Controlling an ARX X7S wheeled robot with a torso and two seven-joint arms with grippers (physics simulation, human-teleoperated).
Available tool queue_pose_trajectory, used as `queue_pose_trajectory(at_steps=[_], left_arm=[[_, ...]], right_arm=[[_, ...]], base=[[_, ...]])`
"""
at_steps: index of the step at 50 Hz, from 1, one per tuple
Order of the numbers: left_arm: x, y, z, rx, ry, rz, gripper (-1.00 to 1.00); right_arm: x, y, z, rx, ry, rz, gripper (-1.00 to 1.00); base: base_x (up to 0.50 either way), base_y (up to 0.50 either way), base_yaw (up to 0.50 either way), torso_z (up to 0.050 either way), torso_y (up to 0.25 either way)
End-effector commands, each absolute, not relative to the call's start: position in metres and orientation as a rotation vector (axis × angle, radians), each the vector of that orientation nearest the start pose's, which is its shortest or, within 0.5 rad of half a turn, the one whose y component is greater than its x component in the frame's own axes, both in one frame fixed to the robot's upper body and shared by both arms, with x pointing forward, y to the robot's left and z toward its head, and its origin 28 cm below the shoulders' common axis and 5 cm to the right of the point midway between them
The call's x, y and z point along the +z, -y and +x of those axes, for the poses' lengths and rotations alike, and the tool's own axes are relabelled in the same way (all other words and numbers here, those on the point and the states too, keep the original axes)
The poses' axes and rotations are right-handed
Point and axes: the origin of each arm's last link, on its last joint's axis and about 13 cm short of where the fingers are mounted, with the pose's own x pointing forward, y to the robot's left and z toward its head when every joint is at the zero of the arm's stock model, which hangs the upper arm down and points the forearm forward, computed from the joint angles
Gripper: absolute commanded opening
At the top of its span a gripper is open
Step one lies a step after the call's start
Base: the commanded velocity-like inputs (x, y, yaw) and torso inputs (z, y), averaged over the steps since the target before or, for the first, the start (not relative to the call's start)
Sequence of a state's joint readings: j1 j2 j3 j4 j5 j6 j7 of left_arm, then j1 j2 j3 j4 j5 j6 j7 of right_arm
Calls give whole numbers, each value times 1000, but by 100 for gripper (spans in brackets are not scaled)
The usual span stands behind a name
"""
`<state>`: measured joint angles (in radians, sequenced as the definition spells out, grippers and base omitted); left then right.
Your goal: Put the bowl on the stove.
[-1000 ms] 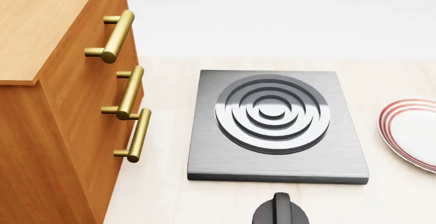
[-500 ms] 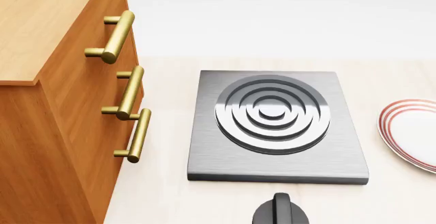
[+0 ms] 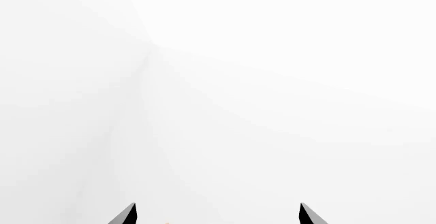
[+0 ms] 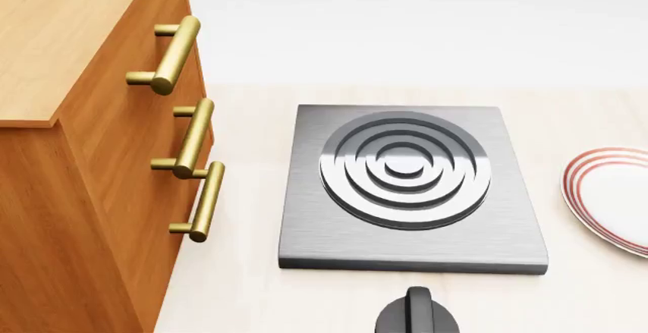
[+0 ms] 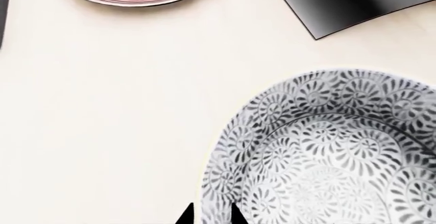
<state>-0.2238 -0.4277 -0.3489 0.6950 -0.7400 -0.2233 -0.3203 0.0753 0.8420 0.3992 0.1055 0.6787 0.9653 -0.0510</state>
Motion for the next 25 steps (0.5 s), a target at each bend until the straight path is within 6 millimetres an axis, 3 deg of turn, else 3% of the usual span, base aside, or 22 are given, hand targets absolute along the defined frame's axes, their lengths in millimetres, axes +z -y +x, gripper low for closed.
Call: queue_pose_trajectory(at_steps=[1,13,25], left_arm=[[219,-296,199,168,725,-269,100],[219,-297,199,171,724,-271,100],[217,-297,199,172,723,-274,100]], right_arm=[[95,341,169,-313,-679,98,-100],[101,343,163,-309,-675,91,-100],[145,348,158,-243,-591,18,-100]], base=[[0,0,0,0,0],[0,0,0,0,0],[0,0,0,0,0]])
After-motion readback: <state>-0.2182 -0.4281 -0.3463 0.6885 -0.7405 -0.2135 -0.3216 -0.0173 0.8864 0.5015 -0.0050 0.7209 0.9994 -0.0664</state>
